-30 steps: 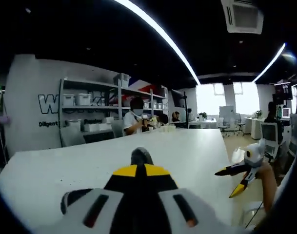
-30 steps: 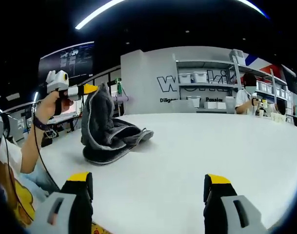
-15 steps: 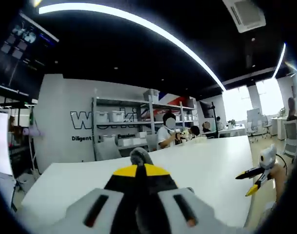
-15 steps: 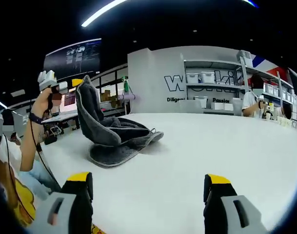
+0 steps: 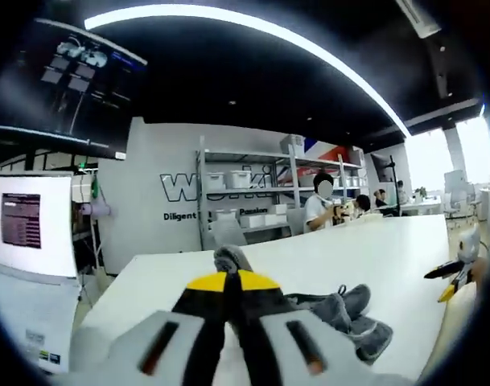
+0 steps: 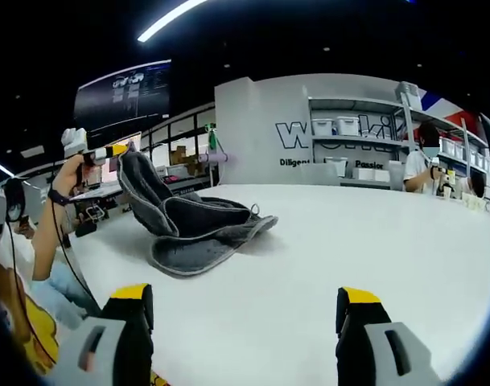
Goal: Fold the towel on the table until its edges align and the towel forms a compact rectangular stack.
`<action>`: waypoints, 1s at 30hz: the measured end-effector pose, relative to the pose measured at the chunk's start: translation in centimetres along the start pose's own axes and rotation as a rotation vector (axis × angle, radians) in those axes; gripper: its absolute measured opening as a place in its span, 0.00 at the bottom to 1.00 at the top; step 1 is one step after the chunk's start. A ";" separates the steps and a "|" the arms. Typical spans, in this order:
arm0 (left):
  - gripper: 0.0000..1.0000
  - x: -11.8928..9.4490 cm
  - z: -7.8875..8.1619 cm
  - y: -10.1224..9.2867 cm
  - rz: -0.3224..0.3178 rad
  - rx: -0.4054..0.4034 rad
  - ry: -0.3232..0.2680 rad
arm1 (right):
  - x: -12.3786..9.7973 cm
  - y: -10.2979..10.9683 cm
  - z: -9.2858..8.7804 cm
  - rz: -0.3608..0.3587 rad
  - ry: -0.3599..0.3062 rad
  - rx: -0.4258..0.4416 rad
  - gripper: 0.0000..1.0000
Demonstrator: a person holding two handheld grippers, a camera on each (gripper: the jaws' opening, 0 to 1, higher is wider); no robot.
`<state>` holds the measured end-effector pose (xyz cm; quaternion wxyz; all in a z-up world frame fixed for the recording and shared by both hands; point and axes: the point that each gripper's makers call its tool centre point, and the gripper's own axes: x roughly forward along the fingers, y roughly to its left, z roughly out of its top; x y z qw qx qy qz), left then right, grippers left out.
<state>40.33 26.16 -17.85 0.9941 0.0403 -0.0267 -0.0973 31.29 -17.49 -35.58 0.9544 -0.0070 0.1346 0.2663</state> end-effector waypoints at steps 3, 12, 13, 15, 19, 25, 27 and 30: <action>0.04 0.0 -1.3 2.1 0.047 0.018 0.037 | 0.2 0.3 0.0 0.003 0.001 -0.002 0.99; 0.04 1.0 -6.1 7.4 0.182 0.129 0.206 | 0.8 1.2 -0.3 0.005 0.010 -0.001 0.99; 0.04 1.3 -6.8 7.8 0.195 0.142 0.228 | 0.9 1.3 -0.4 0.005 0.012 0.000 0.99; 0.04 1.9 -8.4 8.5 0.207 0.174 0.283 | 0.9 1.4 -0.5 0.006 0.015 0.000 0.99; 0.04 2.6 -11.3 9.3 0.228 0.242 0.379 | 0.9 1.5 -0.4 0.006 0.017 -0.002 0.99; 0.04 3.7 -15.3 9.6 0.234 0.325 0.490 | 0.9 1.4 -0.6 0.000 0.023 0.001 0.99; 0.04 3.8 -15.9 9.6 0.237 0.347 0.509 | 0.9 1.4 -0.7 -0.001 0.025 0.002 0.99; 0.04 4.1 -16.8 9.7 0.236 0.372 0.538 | 0.9 1.4 -0.8 -0.001 0.026 0.005 0.99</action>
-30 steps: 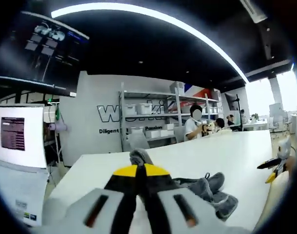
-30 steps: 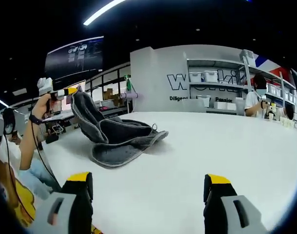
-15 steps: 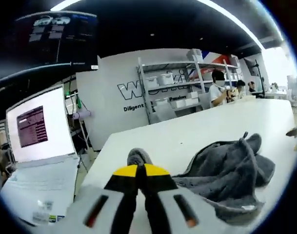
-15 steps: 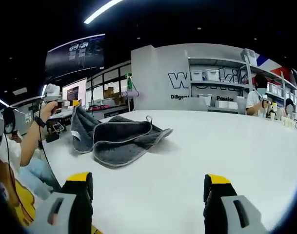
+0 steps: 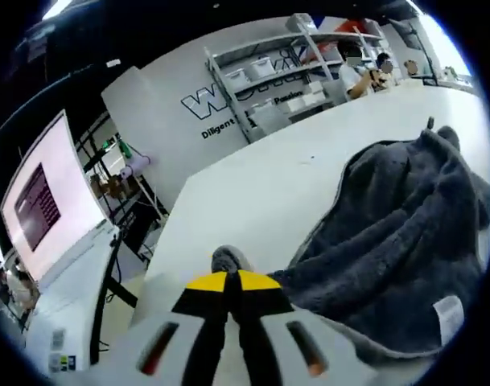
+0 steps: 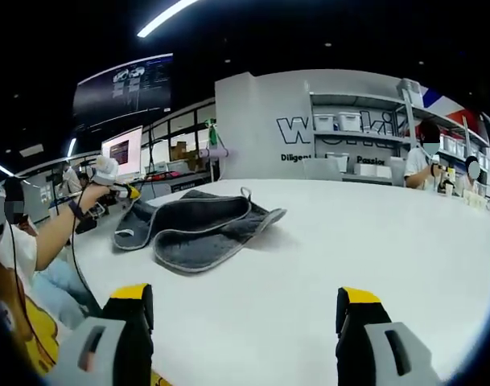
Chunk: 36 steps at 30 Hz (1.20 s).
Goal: Fold the towel on the table until its edges align and the towel forms a compact rectangular stack.
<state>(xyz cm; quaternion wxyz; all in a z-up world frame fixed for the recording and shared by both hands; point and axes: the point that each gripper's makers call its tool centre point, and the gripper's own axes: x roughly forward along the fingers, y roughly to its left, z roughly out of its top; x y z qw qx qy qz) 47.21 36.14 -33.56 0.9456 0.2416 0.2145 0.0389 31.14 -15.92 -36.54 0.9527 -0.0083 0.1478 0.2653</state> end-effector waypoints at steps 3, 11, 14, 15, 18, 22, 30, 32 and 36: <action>0.04 0.3 -0.4 -0.2 -0.009 0.004 0.011 | 0.0 0.0 -0.1 -0.001 0.002 0.001 0.99; 0.04 -0.5 -0.1 0.1 -0.028 -0.056 -0.032 | 0.1 -0.1 -0.2 0.000 0.001 0.003 0.99; 0.05 -0.9 -0.1 0.2 -0.035 -0.073 -0.042 | 0.2 -0.2 -0.3 0.002 0.003 0.006 0.99; 0.05 -1.0 -0.1 0.1 -0.042 -0.077 -0.046 | 0.2 -0.1 -0.3 0.003 0.003 0.006 0.99; 0.05 -1.2 -0.1 0.0 -0.053 -0.092 -0.054 | 0.2 0.0 -0.4 0.008 0.002 0.006 0.99; 0.06 -1.7 0.0 0.1 -0.060 -0.111 -0.069 | 0.2 0.1 -0.4 0.012 0.003 0.004 0.99; 0.10 -3.0 1.3 0.6 -0.058 -0.130 -0.115 | 0.0 -0.1 -0.2 0.006 -0.003 0.006 0.99; 0.14 -3.5 1.7 0.7 -0.052 -0.135 -0.134 | 0.0 0.0 -0.2 0.009 -0.001 0.004 0.99; 0.23 -4.6 2.5 0.7 -0.065 -0.149 -0.164 | 0.1 0.1 -0.1 0.013 -0.001 0.001 0.99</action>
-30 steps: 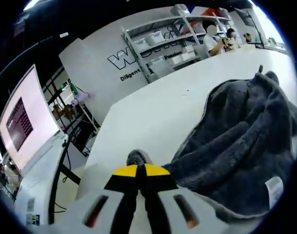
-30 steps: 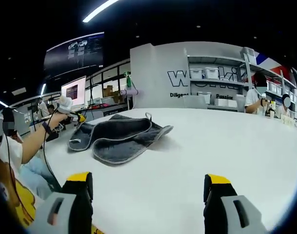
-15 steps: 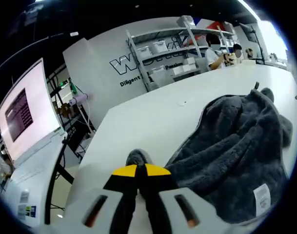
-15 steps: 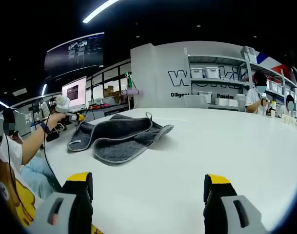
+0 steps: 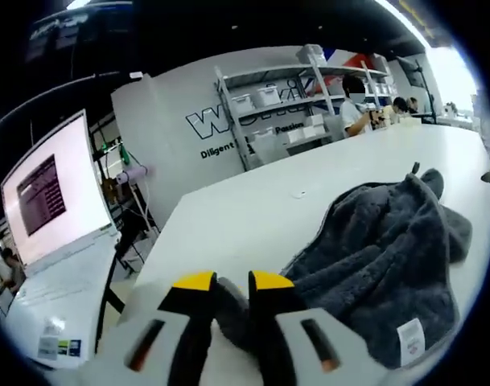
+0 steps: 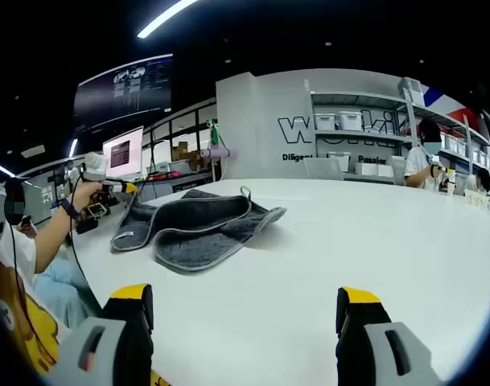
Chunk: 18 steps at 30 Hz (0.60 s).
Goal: Fold the towel on the table until its edges align and the towel forms a compact rectangular stack.
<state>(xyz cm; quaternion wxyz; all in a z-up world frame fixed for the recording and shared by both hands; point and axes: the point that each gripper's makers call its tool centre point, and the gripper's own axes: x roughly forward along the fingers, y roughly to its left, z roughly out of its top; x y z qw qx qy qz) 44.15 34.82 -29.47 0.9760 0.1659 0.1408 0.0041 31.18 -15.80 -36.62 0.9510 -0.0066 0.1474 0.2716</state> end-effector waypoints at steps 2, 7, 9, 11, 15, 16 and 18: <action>0.25 -0.5 0.5 -0.6 -0.025 -0.008 -0.015 | 0.0 0.0 0.0 0.002 0.001 -0.002 0.99; 0.27 -2.4 2.1 -2.6 -0.112 -0.071 -0.088 | 0.1 0.2 0.2 0.008 0.000 -0.006 0.99; 0.31 -3.7 2.8 -3.7 -0.148 -0.090 -0.118 | 0.1 0.2 0.2 0.008 0.001 -0.007 0.99; 0.34 -4.7 3.4 -4.7 -0.179 -0.102 -0.143 | 0.1 0.2 0.2 0.008 0.001 -0.007 0.99; 0.36 -7.3 4.2 -6.7 -0.246 -0.141 -0.194 | 0.0 0.1 0.3 0.006 0.002 -0.010 0.99; 0.37 -7.9 4.3 -7.2 -0.262 -0.161 -0.208 | 0.0 0.1 0.3 0.006 0.001 -0.010 0.99; 0.41 -9.1 4.3 -8.0 -0.289 -0.177 -0.217 | 0.0 0.2 0.3 0.008 0.002 -0.012 0.99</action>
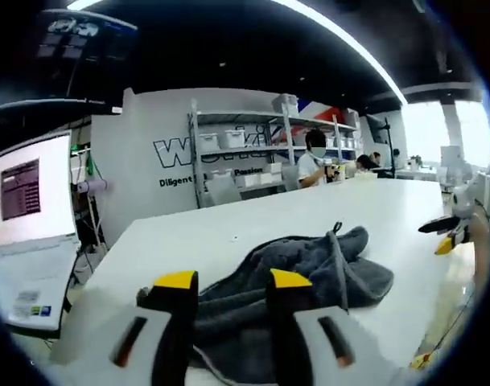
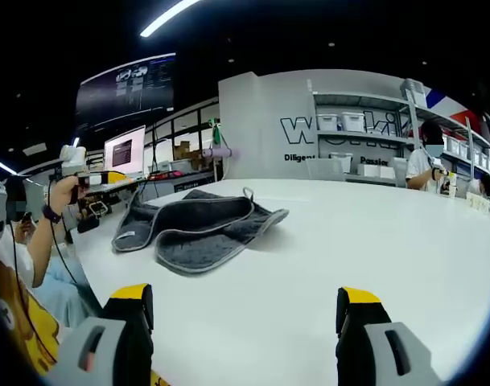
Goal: Fold the towel on the table until its edges align and the towel forms a compact rectangular stack.
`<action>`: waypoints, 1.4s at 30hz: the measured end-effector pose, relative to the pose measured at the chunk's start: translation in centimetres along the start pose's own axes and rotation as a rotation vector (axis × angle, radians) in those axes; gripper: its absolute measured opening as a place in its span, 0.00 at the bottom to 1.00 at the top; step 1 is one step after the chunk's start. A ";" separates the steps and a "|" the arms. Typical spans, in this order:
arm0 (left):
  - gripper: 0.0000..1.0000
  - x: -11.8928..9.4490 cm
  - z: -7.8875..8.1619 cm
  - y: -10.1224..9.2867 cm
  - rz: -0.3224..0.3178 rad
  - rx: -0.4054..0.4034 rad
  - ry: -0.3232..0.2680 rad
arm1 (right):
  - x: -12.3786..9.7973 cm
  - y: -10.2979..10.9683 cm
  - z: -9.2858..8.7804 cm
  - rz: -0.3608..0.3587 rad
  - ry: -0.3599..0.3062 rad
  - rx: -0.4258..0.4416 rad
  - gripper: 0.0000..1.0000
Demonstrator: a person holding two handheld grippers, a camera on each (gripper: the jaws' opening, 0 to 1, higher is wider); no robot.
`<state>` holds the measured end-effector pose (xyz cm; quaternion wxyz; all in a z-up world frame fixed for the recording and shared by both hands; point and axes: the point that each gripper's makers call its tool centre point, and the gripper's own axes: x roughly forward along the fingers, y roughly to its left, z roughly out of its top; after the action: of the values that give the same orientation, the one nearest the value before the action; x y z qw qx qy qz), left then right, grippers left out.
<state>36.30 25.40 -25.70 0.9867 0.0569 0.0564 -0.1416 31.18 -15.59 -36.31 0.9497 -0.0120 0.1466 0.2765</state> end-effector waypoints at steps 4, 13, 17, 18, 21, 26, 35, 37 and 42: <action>0.52 -1.5 -0.4 -2.9 -0.072 -0.018 -0.025 | 0.0 0.1 -0.1 0.003 0.002 -0.001 0.99; 0.64 -3.6 -2.0 -6.0 -0.084 -0.088 -0.048 | 0.2 0.4 0.6 0.019 -0.010 -0.013 0.99; 0.73 -4.1 -3.4 -6.8 -0.062 -0.089 -0.018 | 0.2 0.5 0.8 0.023 -0.014 -0.019 0.99; 0.75 -4.2 -3.6 -6.9 -0.052 -0.098 -0.016 | 0.2 0.5 0.8 0.023 -0.014 -0.019 0.99; 0.81 -4.5 -4.5 -7.2 -0.021 -0.126 -0.009 | 0.2 0.2 0.7 0.015 -0.014 -0.009 0.99; 0.88 -4.6 -5.8 -7.4 0.003 -0.134 0.021 | 0.1 0.2 0.4 0.016 -0.008 -0.006 0.99; 0.99 -4.2 -7.7 -8.4 0.005 -0.119 0.082 | 0.0 0.1 0.2 0.014 -0.007 -0.002 0.99; 0.99 -4.2 -7.9 -8.3 0.018 -0.109 0.093 | 0.0 0.0 0.1 0.014 -0.006 0.001 0.99; 0.99 -4.2 -8.3 -8.3 0.020 -0.118 0.104 | -0.1 -0.2 0.0 0.011 -0.007 0.007 0.99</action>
<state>29.17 19.64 -34.18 0.9854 0.0066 0.1150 -0.1250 31.19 -15.84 -36.33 0.9487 -0.0068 0.1445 0.2813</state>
